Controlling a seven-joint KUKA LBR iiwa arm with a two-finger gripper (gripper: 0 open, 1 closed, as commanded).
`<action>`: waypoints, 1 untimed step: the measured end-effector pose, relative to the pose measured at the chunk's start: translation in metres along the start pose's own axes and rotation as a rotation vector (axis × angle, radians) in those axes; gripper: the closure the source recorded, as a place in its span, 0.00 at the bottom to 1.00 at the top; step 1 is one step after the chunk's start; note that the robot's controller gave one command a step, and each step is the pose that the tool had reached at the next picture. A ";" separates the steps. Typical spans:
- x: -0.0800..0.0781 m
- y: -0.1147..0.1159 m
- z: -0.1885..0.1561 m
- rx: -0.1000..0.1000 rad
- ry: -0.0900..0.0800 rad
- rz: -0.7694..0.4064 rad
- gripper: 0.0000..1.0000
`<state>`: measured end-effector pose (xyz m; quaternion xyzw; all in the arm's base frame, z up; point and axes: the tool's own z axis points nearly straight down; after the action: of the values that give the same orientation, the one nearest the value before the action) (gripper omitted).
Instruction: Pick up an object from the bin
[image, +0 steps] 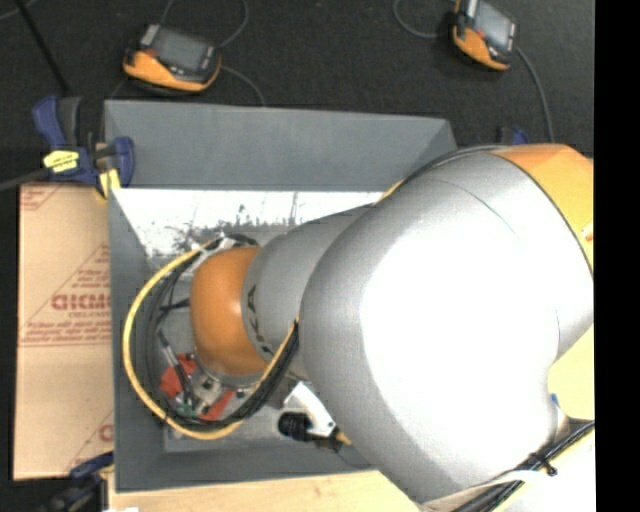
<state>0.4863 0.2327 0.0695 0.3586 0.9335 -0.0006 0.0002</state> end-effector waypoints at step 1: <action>-0.002 0.001 -0.083 -0.008 -0.003 -0.002 1.00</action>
Offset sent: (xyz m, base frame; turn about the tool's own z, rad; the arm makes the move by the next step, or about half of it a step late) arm 0.0000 -0.0001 0.0788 0.0000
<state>0.4888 0.2319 0.1530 0.3575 0.9339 0.0027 0.0028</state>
